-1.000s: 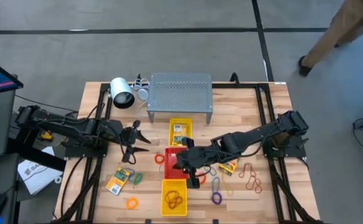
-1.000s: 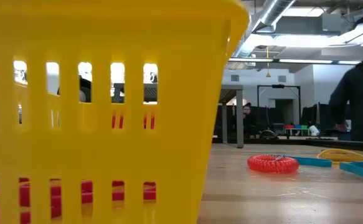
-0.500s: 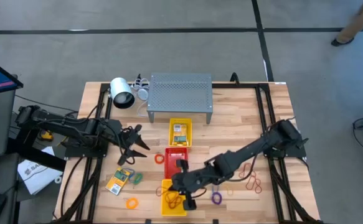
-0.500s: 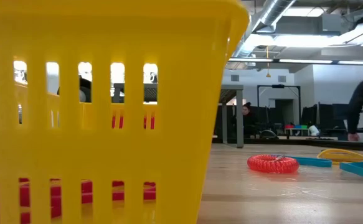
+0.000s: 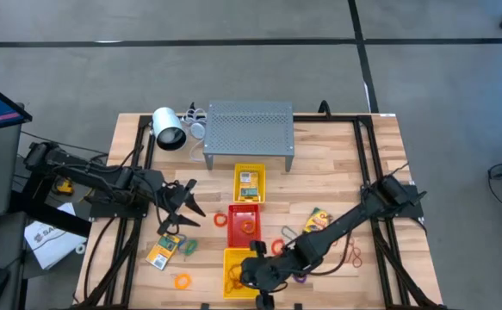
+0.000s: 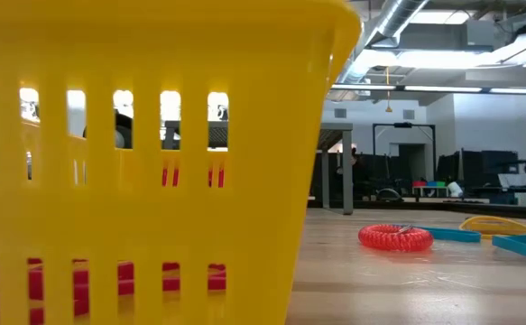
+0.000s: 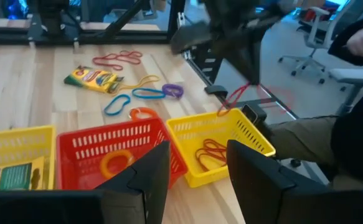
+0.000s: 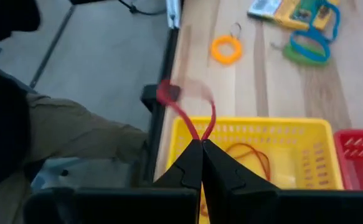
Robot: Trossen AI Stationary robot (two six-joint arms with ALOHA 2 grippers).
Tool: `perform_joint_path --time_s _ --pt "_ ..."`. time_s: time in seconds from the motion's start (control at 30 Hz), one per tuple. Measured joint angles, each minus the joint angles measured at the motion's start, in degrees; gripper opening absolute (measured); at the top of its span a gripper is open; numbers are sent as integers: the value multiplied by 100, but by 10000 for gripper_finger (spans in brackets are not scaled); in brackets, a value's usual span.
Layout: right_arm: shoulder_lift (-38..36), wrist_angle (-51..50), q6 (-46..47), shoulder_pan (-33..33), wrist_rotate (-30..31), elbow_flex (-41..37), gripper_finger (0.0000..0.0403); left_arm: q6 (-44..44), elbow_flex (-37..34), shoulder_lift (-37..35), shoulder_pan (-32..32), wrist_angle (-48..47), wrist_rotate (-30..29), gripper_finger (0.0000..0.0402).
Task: Pick & Place Office Desk Supplies
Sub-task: Put the red rubber band into the bottom yellow bin
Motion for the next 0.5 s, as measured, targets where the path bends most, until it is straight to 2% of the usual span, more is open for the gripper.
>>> perform_joint_path --time_s 0.17,0.5 --pt "364 -34 183 -62 -124 -7 0 -5 0 0 -47 8 -2 153" --pt "406 -283 315 -137 -123 1 0 -103 0 0 -47 5 -4 153"
